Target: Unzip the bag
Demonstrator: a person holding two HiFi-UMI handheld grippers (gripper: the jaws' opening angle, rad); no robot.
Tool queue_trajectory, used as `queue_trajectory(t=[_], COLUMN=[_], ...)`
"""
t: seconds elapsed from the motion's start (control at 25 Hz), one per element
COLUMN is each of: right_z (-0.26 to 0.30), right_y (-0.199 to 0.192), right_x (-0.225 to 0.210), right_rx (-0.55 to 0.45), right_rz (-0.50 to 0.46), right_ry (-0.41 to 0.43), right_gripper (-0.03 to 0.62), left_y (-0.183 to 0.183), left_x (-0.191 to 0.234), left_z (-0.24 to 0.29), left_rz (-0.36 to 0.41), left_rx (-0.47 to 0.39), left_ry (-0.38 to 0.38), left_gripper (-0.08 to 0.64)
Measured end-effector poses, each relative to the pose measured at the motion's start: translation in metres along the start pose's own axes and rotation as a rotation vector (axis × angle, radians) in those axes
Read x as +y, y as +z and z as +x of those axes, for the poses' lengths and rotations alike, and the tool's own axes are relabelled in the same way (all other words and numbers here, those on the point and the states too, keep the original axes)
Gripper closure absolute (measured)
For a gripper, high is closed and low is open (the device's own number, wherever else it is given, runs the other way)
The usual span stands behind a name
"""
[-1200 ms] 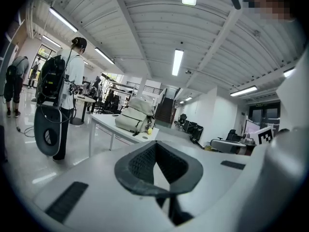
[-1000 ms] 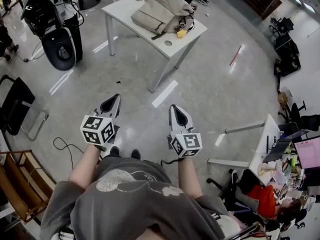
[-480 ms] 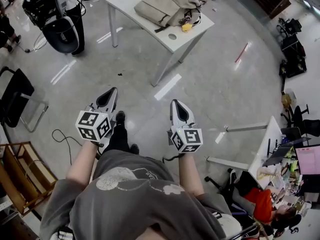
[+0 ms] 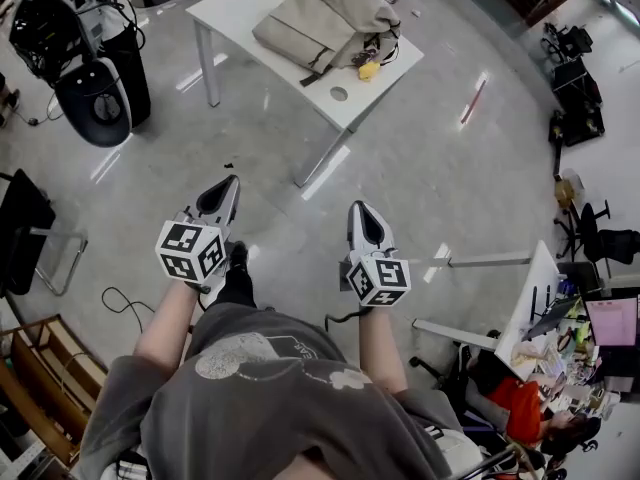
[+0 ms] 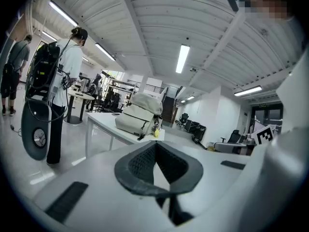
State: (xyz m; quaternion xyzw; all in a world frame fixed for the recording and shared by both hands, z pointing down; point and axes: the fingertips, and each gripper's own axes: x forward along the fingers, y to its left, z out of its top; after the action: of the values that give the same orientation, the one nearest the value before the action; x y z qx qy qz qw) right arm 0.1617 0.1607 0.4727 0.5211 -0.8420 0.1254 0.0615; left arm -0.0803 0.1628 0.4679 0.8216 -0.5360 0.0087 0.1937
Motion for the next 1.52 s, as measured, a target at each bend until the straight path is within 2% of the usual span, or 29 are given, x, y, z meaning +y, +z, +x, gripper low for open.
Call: queue_trajectory(t=[0.32,0.52,0.76,1.04,1.2,1.36,1.52], right_z=[0.101,0.126,0.187,0.214,0.227,0.251,0.284], right_y=[0.019,0.021,0.042,0.055,0.057,0.058,0.061], right_x=[0.006,0.007,0.029,0.022,0.007,-0.011,-0.03], right_rx=[0.008,0.009,0.003,0.012,0.011,0.026,0.035], right_rz=[-0.009,-0.002,-0.007,-0.003,0.004,-0.012,-0.012], right_ry=[-0.009,-0.01,-0.034,-0.081,-0.106,-0.092,-0.069], right_gripper=[0.592,0.592,0.592,0.592,0.592,0.592,0.592], left_y=[0.033,0.037,0.069,0.095,0.097,0.092,0.102], left_x=[0.072,0.081,0.136,0.15,0.15,0.154,0.16], left_z=[0.062,0.073,0.097,0.125,0.14,0.164,0.193], left_rz=[-0.005,0.002,-0.005,0.008,0.0,-0.014,-0.003], left_rx=[-0.001,-0.006,-0.002,-0.002,-0.011,0.011,0.005], left_ry=[-0.021,-0.049,-0.079,-0.133,-0.165,-0.164,-0.151], left_gripper=[0.555,0.554,0.554,0.554,0.554,0.554,0.554])
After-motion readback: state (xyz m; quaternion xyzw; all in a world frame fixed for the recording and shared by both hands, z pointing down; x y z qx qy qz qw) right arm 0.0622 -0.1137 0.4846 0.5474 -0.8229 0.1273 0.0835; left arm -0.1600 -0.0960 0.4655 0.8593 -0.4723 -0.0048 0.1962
